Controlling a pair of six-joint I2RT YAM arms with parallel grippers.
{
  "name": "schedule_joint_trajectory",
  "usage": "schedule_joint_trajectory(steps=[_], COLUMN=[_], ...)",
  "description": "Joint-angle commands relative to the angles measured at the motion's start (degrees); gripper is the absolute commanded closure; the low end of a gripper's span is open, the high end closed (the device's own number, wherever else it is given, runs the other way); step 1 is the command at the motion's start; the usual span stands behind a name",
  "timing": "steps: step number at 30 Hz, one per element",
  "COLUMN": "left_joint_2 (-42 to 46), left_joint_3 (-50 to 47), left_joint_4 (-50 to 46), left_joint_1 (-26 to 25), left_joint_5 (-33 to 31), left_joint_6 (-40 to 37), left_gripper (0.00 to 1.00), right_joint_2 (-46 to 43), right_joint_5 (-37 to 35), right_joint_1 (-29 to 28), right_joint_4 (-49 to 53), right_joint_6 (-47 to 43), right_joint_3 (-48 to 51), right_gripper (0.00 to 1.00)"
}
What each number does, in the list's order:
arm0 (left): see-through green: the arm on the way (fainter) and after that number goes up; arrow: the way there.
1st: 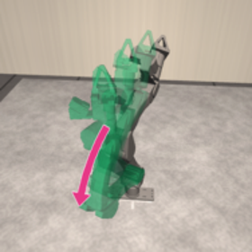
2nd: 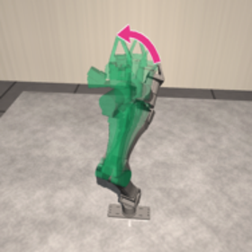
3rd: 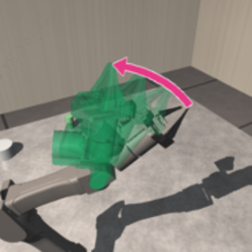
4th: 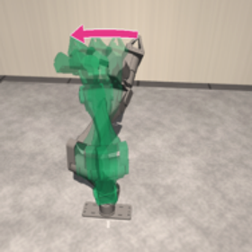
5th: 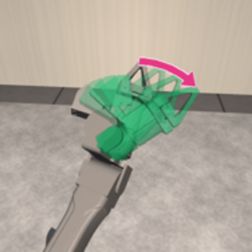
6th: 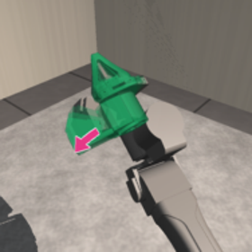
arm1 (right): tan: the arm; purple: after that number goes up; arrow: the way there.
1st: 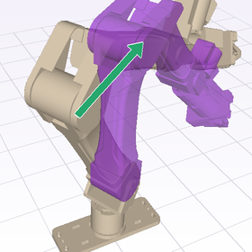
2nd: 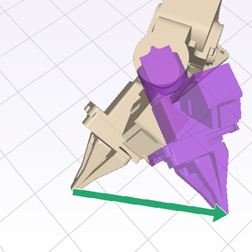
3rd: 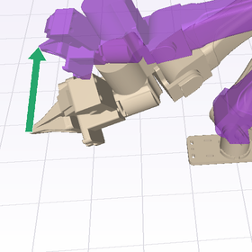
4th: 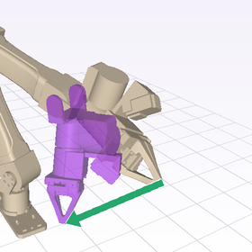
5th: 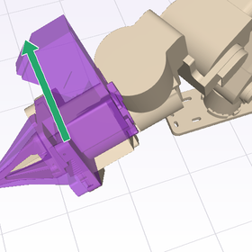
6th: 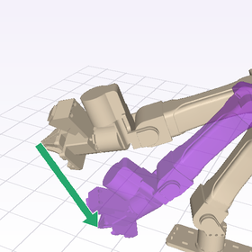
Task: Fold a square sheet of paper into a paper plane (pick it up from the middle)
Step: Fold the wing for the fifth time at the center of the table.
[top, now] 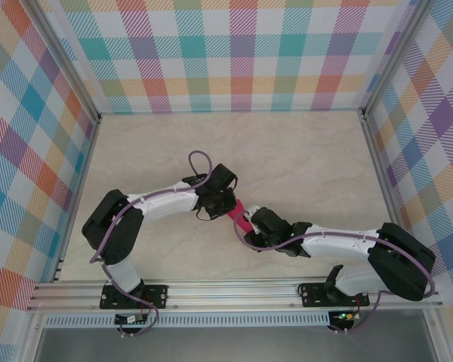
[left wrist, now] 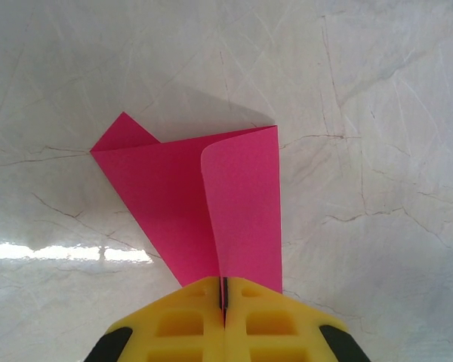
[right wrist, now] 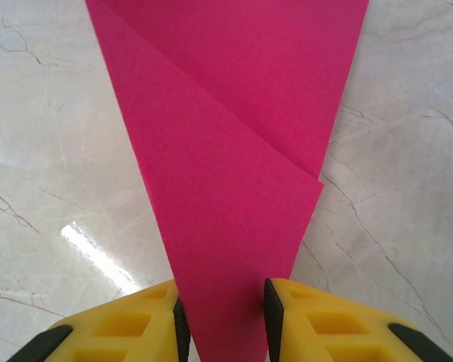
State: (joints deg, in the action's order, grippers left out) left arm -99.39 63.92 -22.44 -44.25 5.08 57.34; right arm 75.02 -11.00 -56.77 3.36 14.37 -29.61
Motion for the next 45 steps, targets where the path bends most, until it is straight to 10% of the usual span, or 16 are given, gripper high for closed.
schedule_joint_trajectory(steps=[1,30,45], left_joint_2=[-0.95,-0.41,17.38], left_joint_3=[1.16,1.31,-5.19], left_joint_4=[-1.72,-1.93,-10.95], left_joint_1=[-0.31,-0.29,0.02], left_joint_5=[0.25,0.68,-13.64], left_joint_6=[-0.76,-0.84,-1.79], left_gripper=[1.00,0.99,0.46], right_joint_2=[-0.67,1.43,5.39], right_joint_5=[-2.06,-3.51,5.50], right_joint_1=[-1.10,-1.58,-1.28], right_joint_4=[2.53,3.91,-2.89], right_joint_6=[-1.45,0.43,11.82], right_joint_3=[-2.93,-4.05,-5.37], right_gripper=[0.69,0.96,1.00])
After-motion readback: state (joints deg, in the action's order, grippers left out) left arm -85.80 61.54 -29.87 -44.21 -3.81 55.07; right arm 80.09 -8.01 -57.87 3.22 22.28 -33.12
